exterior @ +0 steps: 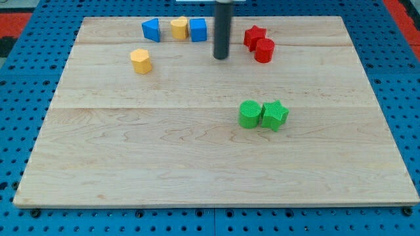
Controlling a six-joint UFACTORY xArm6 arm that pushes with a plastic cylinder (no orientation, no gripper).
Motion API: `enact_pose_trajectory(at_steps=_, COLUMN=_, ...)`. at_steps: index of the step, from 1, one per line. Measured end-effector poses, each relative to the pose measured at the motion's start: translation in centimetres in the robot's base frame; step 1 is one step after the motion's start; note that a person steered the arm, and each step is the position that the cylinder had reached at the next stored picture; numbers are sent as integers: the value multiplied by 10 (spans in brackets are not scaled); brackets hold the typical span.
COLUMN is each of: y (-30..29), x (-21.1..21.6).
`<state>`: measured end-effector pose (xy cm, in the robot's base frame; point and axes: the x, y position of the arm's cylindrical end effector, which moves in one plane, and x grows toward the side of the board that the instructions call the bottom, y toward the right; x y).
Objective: Push the yellow heart into the yellow hexagon
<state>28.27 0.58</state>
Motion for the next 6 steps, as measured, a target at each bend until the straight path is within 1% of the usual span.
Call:
enact_pose_trajectory(at_steps=1, y=57, x=-65)
enact_pose_trajectory(at_steps=2, y=33, x=-89)
enact_pose_trajectory(at_steps=3, y=-43, x=-77)
enact_pose_trajectory(at_steps=4, y=-60, x=-81)
enact_pose_trajectory(at_steps=5, y=-101, x=-53)
enact_pose_trajectory(at_steps=6, y=-132, x=15)
